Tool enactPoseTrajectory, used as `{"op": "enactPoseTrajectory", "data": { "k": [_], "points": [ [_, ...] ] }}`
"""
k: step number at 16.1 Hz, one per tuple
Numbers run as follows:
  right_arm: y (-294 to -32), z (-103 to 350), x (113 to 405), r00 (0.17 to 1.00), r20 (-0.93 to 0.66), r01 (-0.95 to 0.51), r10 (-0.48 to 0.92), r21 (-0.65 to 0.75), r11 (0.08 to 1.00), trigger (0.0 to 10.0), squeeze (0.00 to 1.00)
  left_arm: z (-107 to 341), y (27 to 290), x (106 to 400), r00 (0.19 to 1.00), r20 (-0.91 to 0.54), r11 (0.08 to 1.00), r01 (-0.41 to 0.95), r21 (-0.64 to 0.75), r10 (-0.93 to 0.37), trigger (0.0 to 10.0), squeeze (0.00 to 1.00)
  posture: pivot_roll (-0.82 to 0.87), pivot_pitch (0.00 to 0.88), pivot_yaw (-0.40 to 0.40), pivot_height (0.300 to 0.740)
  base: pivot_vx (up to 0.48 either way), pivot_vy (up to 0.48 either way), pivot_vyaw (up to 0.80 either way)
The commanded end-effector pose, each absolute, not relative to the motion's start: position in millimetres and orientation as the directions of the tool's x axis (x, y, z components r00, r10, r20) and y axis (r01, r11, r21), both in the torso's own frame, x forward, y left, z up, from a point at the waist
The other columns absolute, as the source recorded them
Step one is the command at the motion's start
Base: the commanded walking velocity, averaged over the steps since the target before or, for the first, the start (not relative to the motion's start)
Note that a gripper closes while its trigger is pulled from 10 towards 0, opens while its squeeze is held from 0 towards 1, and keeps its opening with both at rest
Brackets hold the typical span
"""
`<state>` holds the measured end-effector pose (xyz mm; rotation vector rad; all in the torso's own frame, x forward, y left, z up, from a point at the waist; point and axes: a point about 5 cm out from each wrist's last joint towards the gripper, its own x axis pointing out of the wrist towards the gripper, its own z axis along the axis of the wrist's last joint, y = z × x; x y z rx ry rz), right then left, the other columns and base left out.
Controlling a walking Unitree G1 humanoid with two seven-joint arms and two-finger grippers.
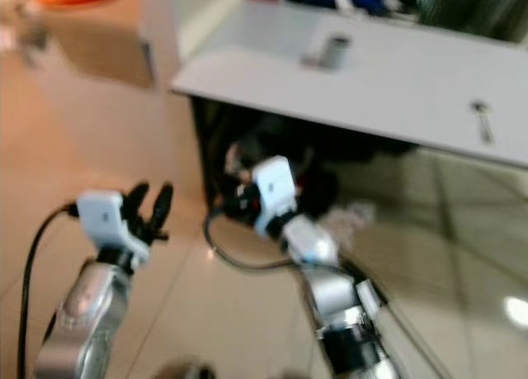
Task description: Setting the table
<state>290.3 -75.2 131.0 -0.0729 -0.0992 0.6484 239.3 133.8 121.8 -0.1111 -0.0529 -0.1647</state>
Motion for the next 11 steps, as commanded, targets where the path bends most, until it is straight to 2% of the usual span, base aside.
{"op": "enactPoseTrajectory", "data": {
  "k": [1,3,4,6,8,9,10,11],
  "points": [
    [-74.6,130.1,291.6,0.803,0.073,-0.587,0.592,-0.072,0.806,10.0,0.0,126.1,131.5,237.9,0.981,0.078,0.978,0.185,-0.097,-0.178,10.0,0.0,-0.07,0.118,-0.019,0.74,0.48,0.0,0.79],
    [-77.1,123.7,297.0,0.827,0.0,-0.559,0.562,-0.1,0.823,10.0,0.0,126.9,131.4,238.4,0.98,0.079,0.978,0.187,-0.089,-0.181,10.0,0.0,-0.07,0.12,-0.017,0.74,0.48,0.0,0.0],
    [-75.8,123.6,295.1,0.815,0.016,-0.577,0.58,-0.082,0.813,10.0,0.0,126.9,131.5,238.4,0.98,0.08,0.978,0.189,-0.086,-0.183,10.0,0.0,-0.07,0.121,-0.014,0.74,0.48,0.0,0.8],
    [-76.1,128.4,293.7,0.811,0.057,-0.581,0.583,-0.047,0.813,10.0,0.0,127.1,131.0,238.6,0.979,0.08,0.977,0.195,-0.082,-0.189,10.0,0.0,-0.07,0.123,-0.013,0.74,0.48,0.0,0.0],
    [-73.6,128.5,292.7,0.801,0.054,-0.591,0.596,-0.085,0.802,10.0,0.0,126.9,129.9,238.0,0.978,0.077,0.977,0.202,-0.074,-0.196,10.0,0.0,-0.07,0.126,-0.009,0.74,0.48,0.0,0.78],
    [-72.1,127.1,291.7,0.8,0.045,-0.594,0.598,-0.08,0.8,10.0,0.0,127.1,129.3,237.8,0.977,0.077,0.976,0.204,-0.071,-0.199,10.0,0.0,-0.07,0.127,-0.008,0.74,0.48,0.0,0.0],
    [-70.2,123.7,289.2,0.785,0.028,-0.612,0.619,-0.122,0.781,10.0,0.0,127.5,129.5,237.7,0.977,0.077,0.976,0.206,-0.067,-0.201,10.0,0.0,-0.07,0.127,-0.008,0.74,0.48,0.0,0.8],
    [-68.2,123.2,287.7,0.779,0.031,-0.621,0.626,-0.102,0.777,10.0,0.0,127.7,130.2,237.6,0.977,0.077,0.977,0.205,-0.066,-0.2,10.0,0.0,-0.07,0.129,-0.005,0.74,0.48,0.0,0.8]
  ]
}}
